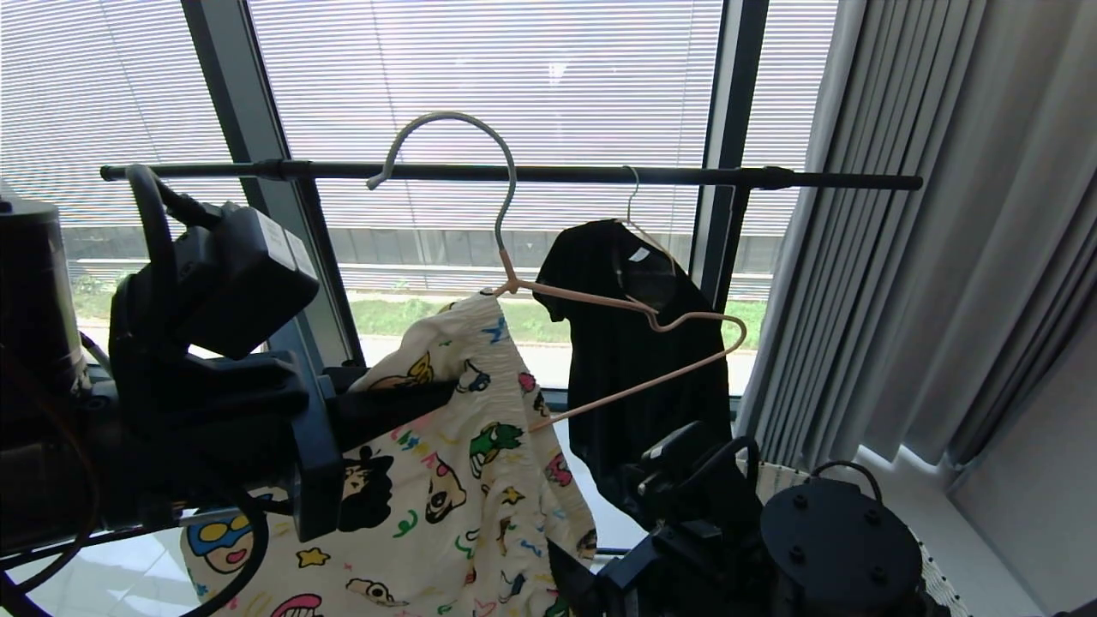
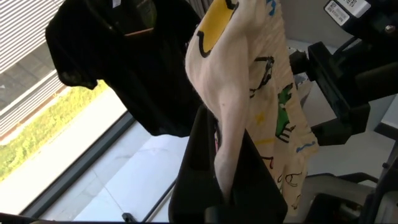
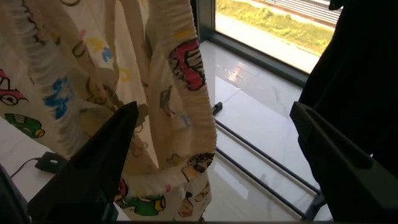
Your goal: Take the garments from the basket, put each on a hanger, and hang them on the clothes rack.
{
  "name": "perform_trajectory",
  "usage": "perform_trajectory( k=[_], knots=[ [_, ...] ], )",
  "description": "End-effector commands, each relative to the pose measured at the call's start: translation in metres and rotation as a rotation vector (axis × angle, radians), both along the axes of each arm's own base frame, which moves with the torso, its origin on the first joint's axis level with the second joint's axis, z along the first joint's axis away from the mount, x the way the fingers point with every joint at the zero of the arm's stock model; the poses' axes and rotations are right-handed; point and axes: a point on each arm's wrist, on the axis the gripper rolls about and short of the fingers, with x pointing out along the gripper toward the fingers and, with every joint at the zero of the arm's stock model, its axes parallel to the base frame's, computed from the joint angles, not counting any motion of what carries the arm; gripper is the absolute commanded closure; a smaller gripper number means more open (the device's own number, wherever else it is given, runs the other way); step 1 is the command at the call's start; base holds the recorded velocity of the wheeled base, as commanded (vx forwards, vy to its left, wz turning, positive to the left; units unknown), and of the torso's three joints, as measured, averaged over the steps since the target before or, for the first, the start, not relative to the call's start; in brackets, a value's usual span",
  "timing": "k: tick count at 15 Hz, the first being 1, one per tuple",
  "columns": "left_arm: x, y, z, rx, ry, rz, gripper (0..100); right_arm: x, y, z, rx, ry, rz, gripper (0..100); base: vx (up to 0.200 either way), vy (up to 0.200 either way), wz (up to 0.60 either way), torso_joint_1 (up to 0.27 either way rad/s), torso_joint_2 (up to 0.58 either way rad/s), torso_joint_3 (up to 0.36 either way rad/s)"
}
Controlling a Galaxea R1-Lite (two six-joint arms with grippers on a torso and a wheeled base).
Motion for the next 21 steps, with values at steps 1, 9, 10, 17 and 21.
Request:
perform_trajectory(
  k=[1,9,10,17,21],
  knots=[
    [-0.002,-0.001,0.0,-0.001,-0.002,-0.009,100,-0.004,-0.004,-0.007,-0.031,0.012,0.007,0,0.0,0.0,0.0,0.0,0.0,0.0],
    [-0.002,-0.001,0.0,0.021,-0.028,-0.016,100,0.012,-0.038,-0.024,-0.124,0.044,-0.114,0,0.0,0.0,0.0,0.0,0.0,0.0],
    [-0.002,-0.001,0.0,0.021,-0.028,-0.016,100,0.014,-0.039,-0.024,-0.125,0.042,-0.132,0,0.0,0.0,0.0,0.0,0.0,0.0],
    [0.002,0.008,-0.01,0.037,-0.003,0.035,100,0.047,-0.064,-0.018,-0.147,0.0,-0.298,100,0.0,0.0,0.0,0.0,0.0,0.0],
    [-0.007,0.019,-0.015,0.025,-0.024,0.063,100,0.074,-0.086,-0.014,-0.176,-0.034,-0.401,100,0.0,0.0,0.0,0.0,0.0,0.0]
  ],
)
